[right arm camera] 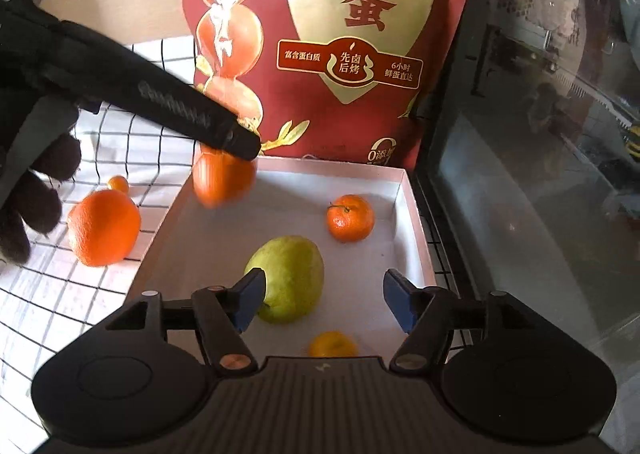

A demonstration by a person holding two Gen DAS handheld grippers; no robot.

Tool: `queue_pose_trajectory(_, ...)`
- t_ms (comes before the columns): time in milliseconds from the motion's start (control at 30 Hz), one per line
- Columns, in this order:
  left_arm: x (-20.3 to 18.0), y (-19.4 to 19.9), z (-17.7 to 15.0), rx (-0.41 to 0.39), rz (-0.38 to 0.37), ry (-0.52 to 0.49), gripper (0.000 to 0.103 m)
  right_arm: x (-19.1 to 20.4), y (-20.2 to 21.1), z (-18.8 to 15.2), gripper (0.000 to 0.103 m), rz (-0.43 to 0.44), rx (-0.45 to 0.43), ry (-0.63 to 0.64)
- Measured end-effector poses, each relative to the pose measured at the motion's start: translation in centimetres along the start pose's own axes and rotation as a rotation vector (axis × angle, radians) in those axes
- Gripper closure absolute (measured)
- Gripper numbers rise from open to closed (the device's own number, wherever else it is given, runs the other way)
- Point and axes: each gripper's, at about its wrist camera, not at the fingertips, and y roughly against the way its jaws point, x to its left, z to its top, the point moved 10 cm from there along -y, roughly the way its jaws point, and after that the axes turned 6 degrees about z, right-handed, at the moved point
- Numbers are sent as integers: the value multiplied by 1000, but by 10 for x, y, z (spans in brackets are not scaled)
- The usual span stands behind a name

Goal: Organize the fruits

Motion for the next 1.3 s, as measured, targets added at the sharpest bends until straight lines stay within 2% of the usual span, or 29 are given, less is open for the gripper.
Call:
queue_pose_trajectory(67,5,9,4,-34,-30,63,50,2,2,-3,37,-9,2,-7)
queue_pose_trajectory(200,33,33,7,-100,-25,204,51,4,15,-7,37,-8,-13,-36)
queue_pose_trajectory(367,80,63,-29,-146,29,325,51,12,35,-11,34,-12,-65,-55)
queue_pose_trajectory(567,156,98,-115,-135,168,442,51,39,54,-20,29,18,-119,-57)
queue_pose_trajectory(733,231,130,-177,-144,316,616,52,69,64,-38,29,70,-97,-84)
queue_pose_trajectory(867,277,149,-209,-150,419,709,52,96,64,-61,29,101,-44,-84)
queue_pose_trajectory(1033,314,176,-228,-201,502,737,52,121,60,-90,29,113,29,-59)
queue_pose_trajectory(1133,329,172,-231,-176,483,744,52,128,59,-100,29,114,49,-49)
queue_pose_trajectory(1200,326,162,-227,-141,447,696,52,131,56,-105,29,119,66,-57)
queue_pose_trajectory(1300,316,140,-219,-85,441,538,52,135,52,-111,29,134,91,-74)
